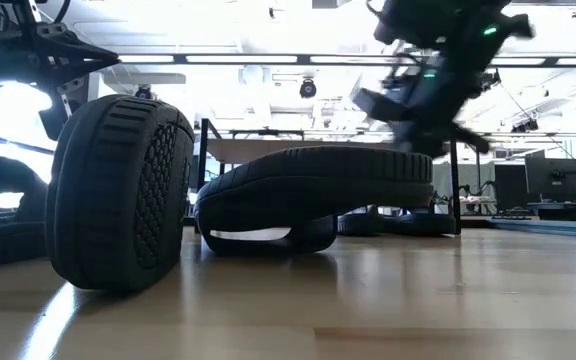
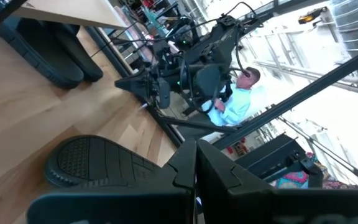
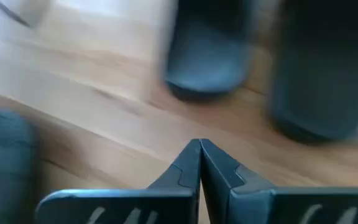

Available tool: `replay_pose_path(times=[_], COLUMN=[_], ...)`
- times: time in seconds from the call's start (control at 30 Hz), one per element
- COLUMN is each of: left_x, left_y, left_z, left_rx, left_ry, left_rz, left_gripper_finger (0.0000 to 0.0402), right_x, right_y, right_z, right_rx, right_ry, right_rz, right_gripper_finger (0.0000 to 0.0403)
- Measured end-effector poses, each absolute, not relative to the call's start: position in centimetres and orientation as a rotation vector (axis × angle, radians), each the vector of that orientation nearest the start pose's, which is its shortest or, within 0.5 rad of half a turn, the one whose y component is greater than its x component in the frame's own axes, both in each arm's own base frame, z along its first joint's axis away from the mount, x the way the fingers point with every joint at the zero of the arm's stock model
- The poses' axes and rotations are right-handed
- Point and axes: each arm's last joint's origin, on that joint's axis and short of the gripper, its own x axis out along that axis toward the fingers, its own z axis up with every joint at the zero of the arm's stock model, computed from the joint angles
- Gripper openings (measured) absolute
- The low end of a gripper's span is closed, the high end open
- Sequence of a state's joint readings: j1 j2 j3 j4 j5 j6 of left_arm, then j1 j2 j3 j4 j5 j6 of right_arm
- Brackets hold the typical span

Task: Pick and place slides into the shelf
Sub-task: Adjust the pair of black slippers under the shelf

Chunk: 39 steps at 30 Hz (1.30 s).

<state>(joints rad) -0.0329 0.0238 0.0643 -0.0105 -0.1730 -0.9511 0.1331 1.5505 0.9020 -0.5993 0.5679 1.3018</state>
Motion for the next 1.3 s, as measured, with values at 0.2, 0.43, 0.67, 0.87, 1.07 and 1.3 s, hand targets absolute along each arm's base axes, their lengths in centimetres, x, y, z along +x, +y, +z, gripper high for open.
replay_pose_path(times=[0.2, 0.43, 0.67, 0.87, 1.07, 1.3], left_x=[9.5, 9.5, 9.5, 9.5, 9.5, 9.5], left_y=[0.2, 0.2, 0.2, 0.2, 0.2, 0.2], left_z=[18.3, 18.3, 18.3, 18.3, 18.3, 18.2], left_rx=[-0.953, -0.951, -0.95, -0.949, -0.948, -0.948], left_ry=[-0.091, -0.096, -0.096, -0.095, -0.094, -0.094], left_rz=[0.108, 0.118, 0.118, 0.117, 0.116, 0.116], left_gripper_finger=[0.0001, 0.0001, 0.0001, 0.0001, 0.0001, 0.0001], right_x=[24.7, 25.4, 26.4, 26.4, 26.6, 26.8], right_y=[2.4, 1.9, 0.6, -0.6, -1.3, -2.1], right_z=[18.1, 16.7, 16.2, 16.2, 15.9, 15.0], right_rx=[0.678, 0.676, 0.676, 0.686, 0.697, 0.716], right_ry=[0.875, 0.951, 0.955, 0.985, 1.009, 1.02], right_rz=[-1.177, -1.178, -1.131, -1.135, -1.129, -1.16], right_gripper_finger=[0.0, 0.0, 0.0, 0.0, 0.0, 0.0])
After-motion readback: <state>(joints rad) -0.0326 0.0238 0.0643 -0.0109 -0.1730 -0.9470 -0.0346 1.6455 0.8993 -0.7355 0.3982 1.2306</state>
